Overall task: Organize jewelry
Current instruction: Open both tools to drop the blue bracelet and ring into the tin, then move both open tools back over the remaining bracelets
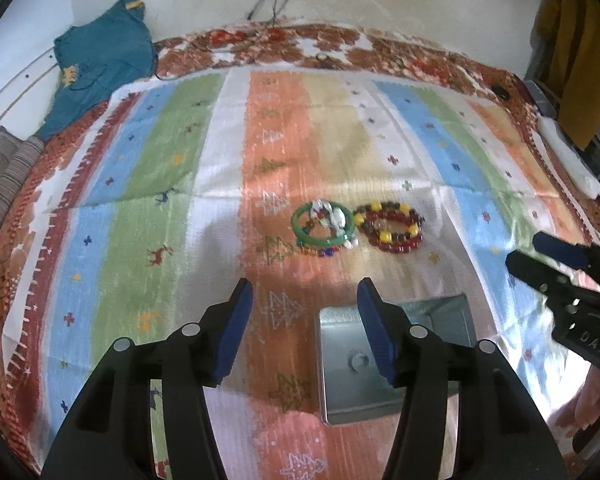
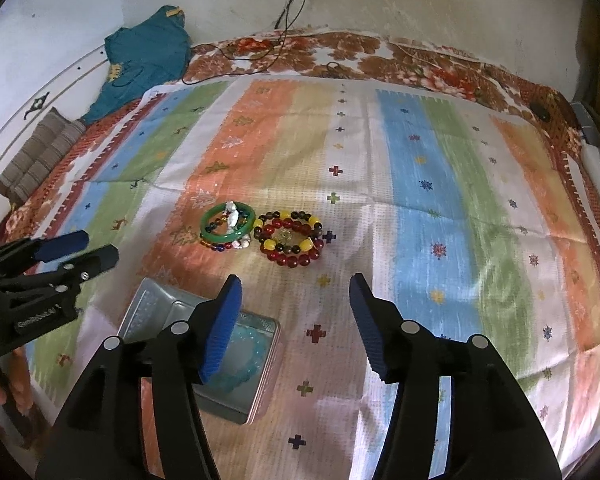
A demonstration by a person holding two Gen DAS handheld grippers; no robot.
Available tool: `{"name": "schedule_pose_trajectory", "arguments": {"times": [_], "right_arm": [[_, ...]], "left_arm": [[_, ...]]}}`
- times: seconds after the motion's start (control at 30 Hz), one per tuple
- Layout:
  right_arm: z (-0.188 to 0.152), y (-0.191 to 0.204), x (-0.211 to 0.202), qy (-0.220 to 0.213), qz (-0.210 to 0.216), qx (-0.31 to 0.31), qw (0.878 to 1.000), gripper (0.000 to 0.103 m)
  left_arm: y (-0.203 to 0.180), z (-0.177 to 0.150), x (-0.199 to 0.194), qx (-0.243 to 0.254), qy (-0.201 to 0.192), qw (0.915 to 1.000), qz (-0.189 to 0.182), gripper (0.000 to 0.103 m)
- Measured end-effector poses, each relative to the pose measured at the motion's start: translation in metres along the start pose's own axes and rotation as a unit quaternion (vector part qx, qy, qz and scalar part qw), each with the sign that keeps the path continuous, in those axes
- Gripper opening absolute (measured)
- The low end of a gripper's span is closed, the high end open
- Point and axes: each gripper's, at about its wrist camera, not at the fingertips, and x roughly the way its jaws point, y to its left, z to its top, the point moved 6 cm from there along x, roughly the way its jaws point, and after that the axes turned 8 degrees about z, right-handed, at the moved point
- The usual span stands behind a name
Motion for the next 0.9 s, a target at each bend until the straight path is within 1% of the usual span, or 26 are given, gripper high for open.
{"name": "schedule_pose_trajectory", "arguments": {"times": [0.07,0.17,0.23,0.27,0.3,0.37,0.6,0.77,0.8,0.9], "right_arm": [[0.003,-0.001,0.003,0.0,-0.002,-0.001,1.0,0.056],[0.006,-0.003,0.008,0.001,-0.007,-0.001,1.0,0.057],[0.007,-0.005,0.012,0.006,0.0,0.007,1.0,0.058],[0.007,-0.007,0.013,0.008,0.005,0.015,1.0,0.058],[0.008,-0.008,0.015,0.009,0.006,0.017,1.0,0.058],[0.01,-0.008,0.017,0.009,0.001,0.014,1.0,0.059],[0.014,-0.01,0.028,0.016,-0.006,0.007,1.0,0.066],[0.016,-0.018,0.038,0.022,-0.015,0.014,1.0,0.068],[0.017,-0.019,0.039,0.022,-0.016,0.013,1.0,0.069],[0.019,-0.022,0.043,0.022,-0.018,0.015,0.999,0.07]], "left_arm": [[-0.001,0.004,-0.001,-0.003,-0.006,1.0,-0.002,0.059],[-0.002,0.007,0.004,-0.004,-0.003,1.0,0.003,0.059],[-0.003,0.009,0.008,0.003,-0.003,0.9999,0.011,0.059],[-0.003,0.01,0.011,0.01,-0.003,0.9998,0.017,0.06],[-0.004,0.011,0.012,0.016,-0.004,0.9997,0.02,0.065],[-0.003,0.013,0.017,0.022,-0.004,0.9995,0.025,0.068],[0.008,0.018,0.041,0.012,0.017,0.9991,0.036,0.069],[0.009,0.02,0.054,0.01,0.027,0.9988,0.041,0.069],[0.009,0.021,0.055,0.011,0.028,0.9987,0.04,0.069],[0.006,0.023,0.06,0.008,0.033,0.9988,0.034,0.07]]}}
